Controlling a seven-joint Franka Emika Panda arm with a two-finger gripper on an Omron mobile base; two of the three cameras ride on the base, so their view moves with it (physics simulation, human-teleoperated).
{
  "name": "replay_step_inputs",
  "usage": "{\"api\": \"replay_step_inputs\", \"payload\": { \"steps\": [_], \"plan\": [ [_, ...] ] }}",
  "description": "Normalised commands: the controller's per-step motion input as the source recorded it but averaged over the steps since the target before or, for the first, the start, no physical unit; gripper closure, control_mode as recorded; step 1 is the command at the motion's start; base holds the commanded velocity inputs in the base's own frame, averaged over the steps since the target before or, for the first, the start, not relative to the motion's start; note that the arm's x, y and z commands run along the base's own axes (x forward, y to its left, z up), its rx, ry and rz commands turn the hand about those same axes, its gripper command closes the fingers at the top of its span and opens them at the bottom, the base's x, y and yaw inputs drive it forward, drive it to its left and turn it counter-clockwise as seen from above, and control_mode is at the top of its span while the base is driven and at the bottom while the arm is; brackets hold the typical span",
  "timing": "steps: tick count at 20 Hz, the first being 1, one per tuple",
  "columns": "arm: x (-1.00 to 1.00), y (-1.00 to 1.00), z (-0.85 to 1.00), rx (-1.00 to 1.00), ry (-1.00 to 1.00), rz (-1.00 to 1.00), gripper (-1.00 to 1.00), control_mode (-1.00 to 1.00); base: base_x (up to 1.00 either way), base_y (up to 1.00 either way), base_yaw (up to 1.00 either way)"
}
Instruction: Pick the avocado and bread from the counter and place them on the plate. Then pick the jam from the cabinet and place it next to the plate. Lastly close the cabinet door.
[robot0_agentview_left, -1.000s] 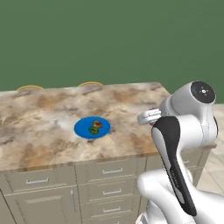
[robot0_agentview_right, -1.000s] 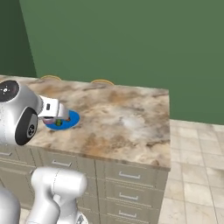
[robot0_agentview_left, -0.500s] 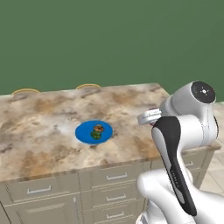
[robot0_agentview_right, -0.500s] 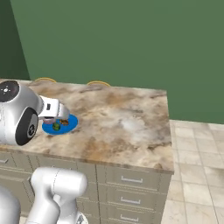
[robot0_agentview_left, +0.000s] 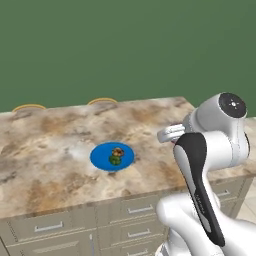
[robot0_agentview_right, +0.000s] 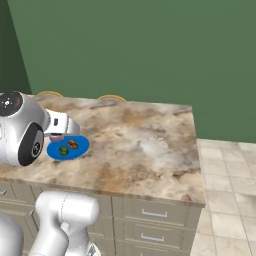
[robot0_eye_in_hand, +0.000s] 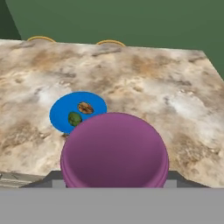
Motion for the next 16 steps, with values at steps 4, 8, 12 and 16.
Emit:
{"api": "replay_step_inputs", "payload": {
  "steps": [4, 8, 12, 16],
  "plan": [
    [0.0, 0.0, 0.0, 0.0, 0.0, 0.0, 1.0, 1.0, 0.35, 0.3, -0.02],
    [0.0, 0.0, 0.0, 0.0, 0.0, 0.0, 1.0, 1.0, 0.3, 0.29, -0.02],
    [0.0, 0.0, 0.0, 0.0, 0.0, 0.0, 1.0, 1.0, 0.17, 0.25, -0.01],
    [0.0, 0.1, 0.0, -0.02, 0.04, 0.0, 1.0, -1.0, 0.01, 0.12, 0.0]
  ]
}}
